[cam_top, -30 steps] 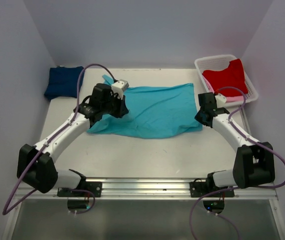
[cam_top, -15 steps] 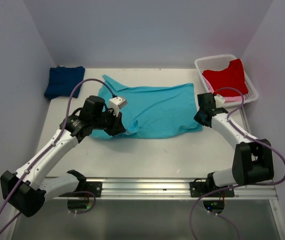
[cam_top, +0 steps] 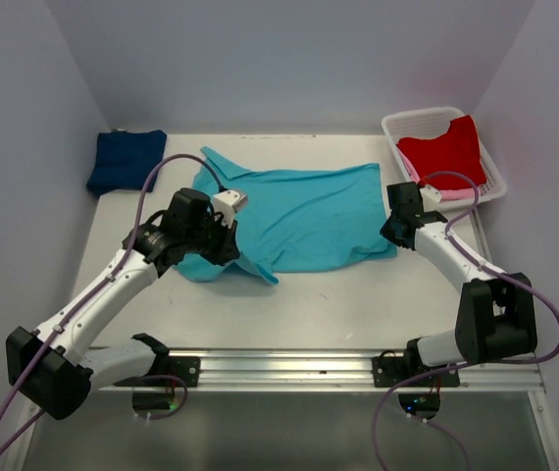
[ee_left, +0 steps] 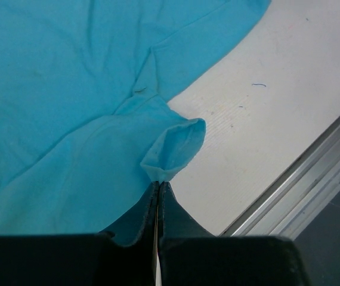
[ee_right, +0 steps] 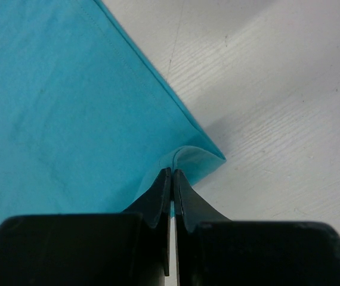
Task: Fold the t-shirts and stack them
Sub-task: Fold the tshirt
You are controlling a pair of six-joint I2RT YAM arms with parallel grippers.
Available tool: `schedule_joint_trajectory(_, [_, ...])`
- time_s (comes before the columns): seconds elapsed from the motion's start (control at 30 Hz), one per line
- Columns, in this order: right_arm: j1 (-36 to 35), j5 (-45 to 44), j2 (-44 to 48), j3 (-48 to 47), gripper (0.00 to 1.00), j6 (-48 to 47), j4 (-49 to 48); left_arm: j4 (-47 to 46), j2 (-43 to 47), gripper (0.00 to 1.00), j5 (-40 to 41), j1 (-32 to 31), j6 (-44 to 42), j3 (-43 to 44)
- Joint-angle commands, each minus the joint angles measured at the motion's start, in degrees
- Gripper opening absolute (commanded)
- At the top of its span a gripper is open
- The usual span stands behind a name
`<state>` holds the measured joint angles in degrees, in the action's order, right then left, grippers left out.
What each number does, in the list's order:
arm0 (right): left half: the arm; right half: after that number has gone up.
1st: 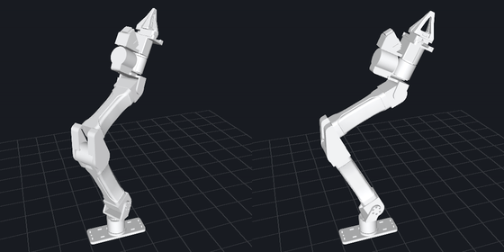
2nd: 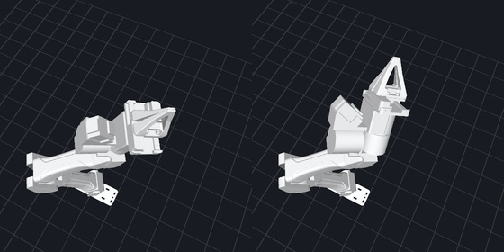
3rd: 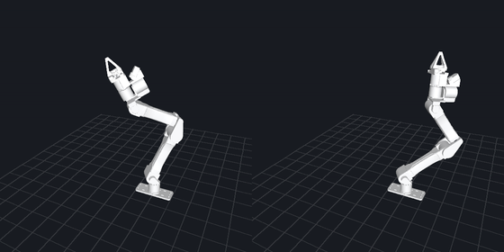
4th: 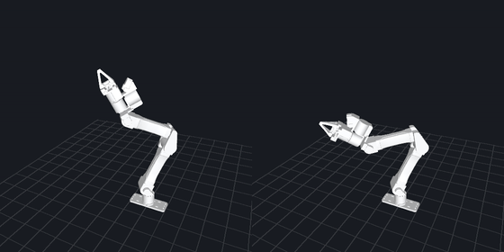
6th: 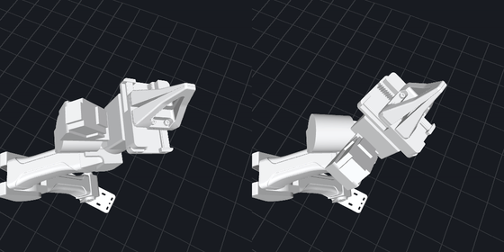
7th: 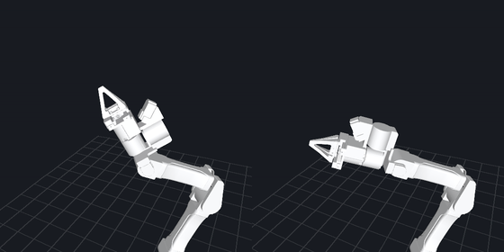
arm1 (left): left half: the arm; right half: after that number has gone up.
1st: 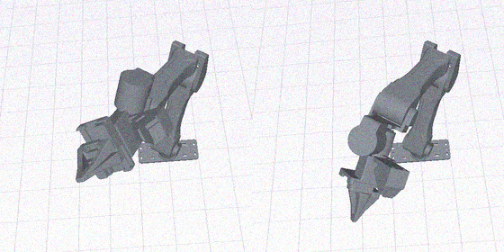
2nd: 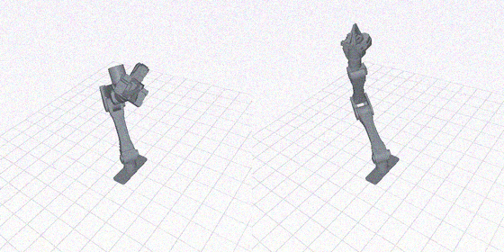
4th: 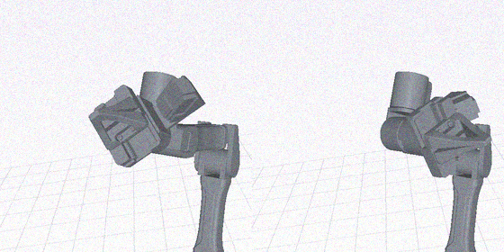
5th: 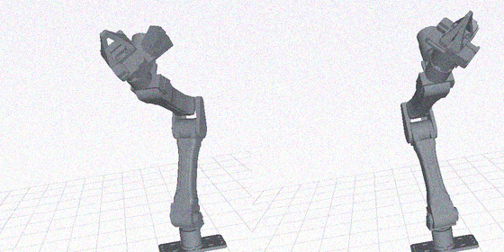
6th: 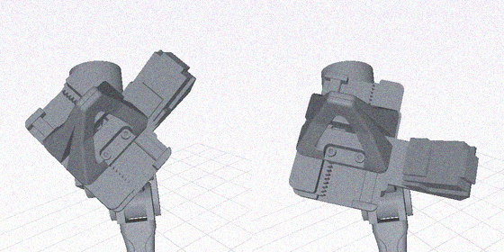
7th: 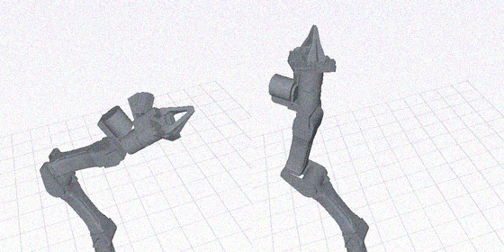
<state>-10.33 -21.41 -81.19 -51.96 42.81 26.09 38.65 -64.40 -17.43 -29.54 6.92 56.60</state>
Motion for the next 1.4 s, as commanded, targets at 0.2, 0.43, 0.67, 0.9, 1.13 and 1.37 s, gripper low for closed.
schedule_joint_trajectory(0.2, [0.31, 0.14, -0.81, -0.33, 0.00, 0.00, -1.48, -5.78, -9.85, 0.00, 24.43, 0.27, 2.31, 4.74])
schedule_joint_trajectory(0.43, [0.22, -1.26, -2.83, -3.31, 0.00, -0.79, -0.69, -9.12, -23.46, 0.00, 31.84, 0.36, 1.70, 12.46])
schedule_joint_trajectory(0.67, [0.31, -2.23, -5.82, -6.74, 0.00, -1.59, 0.11, -10.88, -29.46, 0.00, 39.40, 1.67, 1.52, 17.58])
schedule_joint_trajectory(0.9, [0.22, -2.94, -6.62, -7.89, 0.00, -2.03, 0.37, -14.30, -29.91, 0.00, 46.17, 3.43, 0.73, 19.51])
schedule_joint_trajectory(1.13, [0.22, -3.64, -7.32, -8.42, 0.00, -2.11, 0.81, -17.03, -32.19, 0.00, 46.17, 4.32, -1.12, 22.85])
schedule_joint_trajectory(1.37, [0.40, -4.43, -8.55, -8.85, 0.00, -2.20, 0.63, -19.67, -33.94, 0.00, 45.91, 4.58, -4.02, 24.26])
